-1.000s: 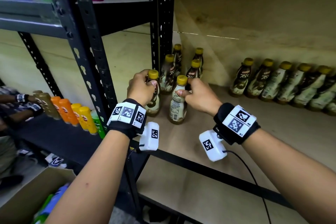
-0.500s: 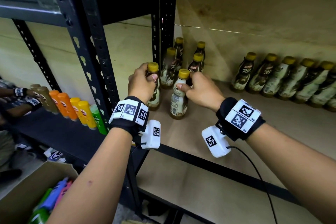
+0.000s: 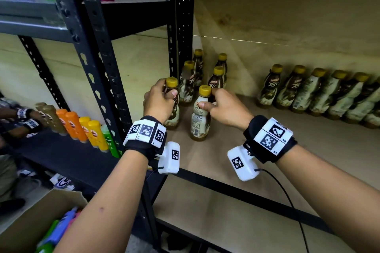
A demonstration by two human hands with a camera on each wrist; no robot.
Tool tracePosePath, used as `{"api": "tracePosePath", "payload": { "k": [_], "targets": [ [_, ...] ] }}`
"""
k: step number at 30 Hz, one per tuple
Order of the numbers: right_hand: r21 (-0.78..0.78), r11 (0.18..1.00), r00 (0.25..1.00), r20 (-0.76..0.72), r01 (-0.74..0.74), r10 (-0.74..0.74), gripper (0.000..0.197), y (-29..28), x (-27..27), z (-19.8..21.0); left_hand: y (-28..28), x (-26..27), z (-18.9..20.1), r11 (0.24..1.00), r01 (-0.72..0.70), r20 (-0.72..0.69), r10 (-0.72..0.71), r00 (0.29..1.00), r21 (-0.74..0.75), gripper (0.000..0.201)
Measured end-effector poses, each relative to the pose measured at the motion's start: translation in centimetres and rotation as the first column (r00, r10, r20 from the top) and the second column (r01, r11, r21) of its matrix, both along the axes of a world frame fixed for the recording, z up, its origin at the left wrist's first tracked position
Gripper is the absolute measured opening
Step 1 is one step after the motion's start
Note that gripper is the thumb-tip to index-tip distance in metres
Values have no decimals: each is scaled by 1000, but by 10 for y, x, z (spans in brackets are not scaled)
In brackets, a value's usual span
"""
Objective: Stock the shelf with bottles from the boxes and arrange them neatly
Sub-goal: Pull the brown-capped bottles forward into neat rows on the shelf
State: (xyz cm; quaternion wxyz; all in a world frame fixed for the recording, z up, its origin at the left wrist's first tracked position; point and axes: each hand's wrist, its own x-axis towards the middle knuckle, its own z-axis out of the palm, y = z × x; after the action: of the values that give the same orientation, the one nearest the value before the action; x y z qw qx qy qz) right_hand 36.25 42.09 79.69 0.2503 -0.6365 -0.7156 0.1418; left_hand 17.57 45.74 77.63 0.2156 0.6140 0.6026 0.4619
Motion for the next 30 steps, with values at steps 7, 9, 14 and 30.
{"api": "tracePosePath", "payload": {
  "k": [7,9,14,30],
  "targets": [
    [-84,994,991,-123,-68,57,85,-4,38,32,-20,17,35,973,-67,-46,79,996,221,48],
    [11,997,988,-140,74,-71,78,9,68,45,-26,34,55,923,-58,-12,67,998,380,43],
    [147,906,916,-2,398,-402,70,43,156,74,-23,105,90,882,115,65,-163,984,458,35],
    [121,863,828,242,491,-505,30,50,211,43,75,300,-7,892,418,155,-394,906,-173,45]
  ]
}}
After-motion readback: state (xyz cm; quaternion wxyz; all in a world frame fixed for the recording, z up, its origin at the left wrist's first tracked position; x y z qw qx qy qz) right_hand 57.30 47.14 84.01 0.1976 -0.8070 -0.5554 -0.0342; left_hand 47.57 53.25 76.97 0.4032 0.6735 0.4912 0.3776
